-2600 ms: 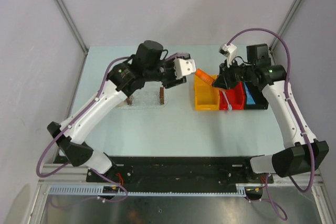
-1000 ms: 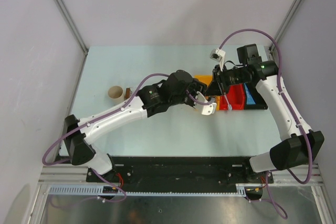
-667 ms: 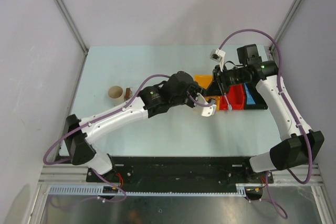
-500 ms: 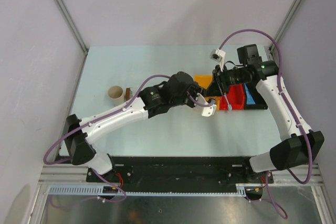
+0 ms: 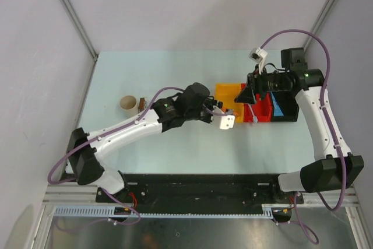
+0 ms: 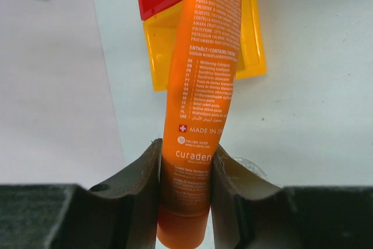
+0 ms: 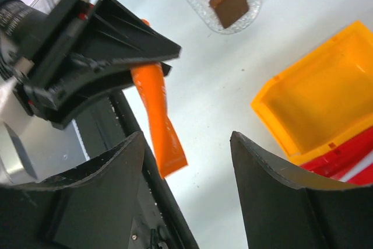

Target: Prepare toiletry sets of a toothbrush and toothpaste on the tray

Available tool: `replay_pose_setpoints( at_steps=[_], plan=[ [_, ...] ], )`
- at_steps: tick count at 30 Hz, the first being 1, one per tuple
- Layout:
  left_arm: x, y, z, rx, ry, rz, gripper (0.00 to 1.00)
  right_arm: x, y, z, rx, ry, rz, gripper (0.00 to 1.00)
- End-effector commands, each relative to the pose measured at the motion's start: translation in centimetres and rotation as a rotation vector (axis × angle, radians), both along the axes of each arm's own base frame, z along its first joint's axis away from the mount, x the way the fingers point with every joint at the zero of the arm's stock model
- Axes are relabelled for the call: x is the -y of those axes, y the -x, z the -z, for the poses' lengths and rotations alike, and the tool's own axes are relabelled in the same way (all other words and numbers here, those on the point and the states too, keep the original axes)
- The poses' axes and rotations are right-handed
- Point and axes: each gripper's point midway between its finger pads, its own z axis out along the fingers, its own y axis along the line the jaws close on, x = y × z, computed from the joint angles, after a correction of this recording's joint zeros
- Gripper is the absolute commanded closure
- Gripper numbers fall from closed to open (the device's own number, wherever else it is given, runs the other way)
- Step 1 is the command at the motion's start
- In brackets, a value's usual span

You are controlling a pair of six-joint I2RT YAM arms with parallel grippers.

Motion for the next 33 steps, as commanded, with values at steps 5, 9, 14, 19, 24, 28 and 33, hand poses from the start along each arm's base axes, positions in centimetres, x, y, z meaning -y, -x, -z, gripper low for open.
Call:
replay_pose_setpoints(
  at_steps=[5, 9, 14, 19, 24, 28, 33],
  plan=[
    [-2.1, 0.4, -5.8, -0.169, 0.309, -0.056, 1.00, 1.9, -1.0, -1.6, 0.099, 0.001, 0.078, 0.34],
    [-3.2, 0.5, -6.8, -0.262, 0.397, -0.089, 1.00, 1.9, -0.8, -2.0, 0.120, 0.000, 0.081, 0.33],
    [-4.2, 1.2, -8.1, -0.390, 0.496, -0.096, 1.00, 1.9, -0.5, -2.3, 0.168, 0.021, 0.081, 0.33],
    [-5.0, 1.9, -9.4, -0.519, 0.579, -0.079, 1.00, 0.8, 0.1, -3.0, 0.228, 0.045, 0.059, 0.33],
    [-4.9, 2.9, -10.4, -0.648, 0.634, -0.012, 1.00, -0.8, 0.9, -3.6, 0.283, 0.065, 0.023, 0.32],
    [-4.9, 2.6, -10.9, -0.667, 0.674, 0.008, 1.00, -1.3, 1.2, -4.3, 0.318, 0.056, 0.005, 0.32],
    [-4.9, 2.6, -12.2, -0.721, 0.729, 0.047, 1.00, -1.8, 1.6, -5.2, 0.372, 0.040, -0.028, 0.31]
  ],
)
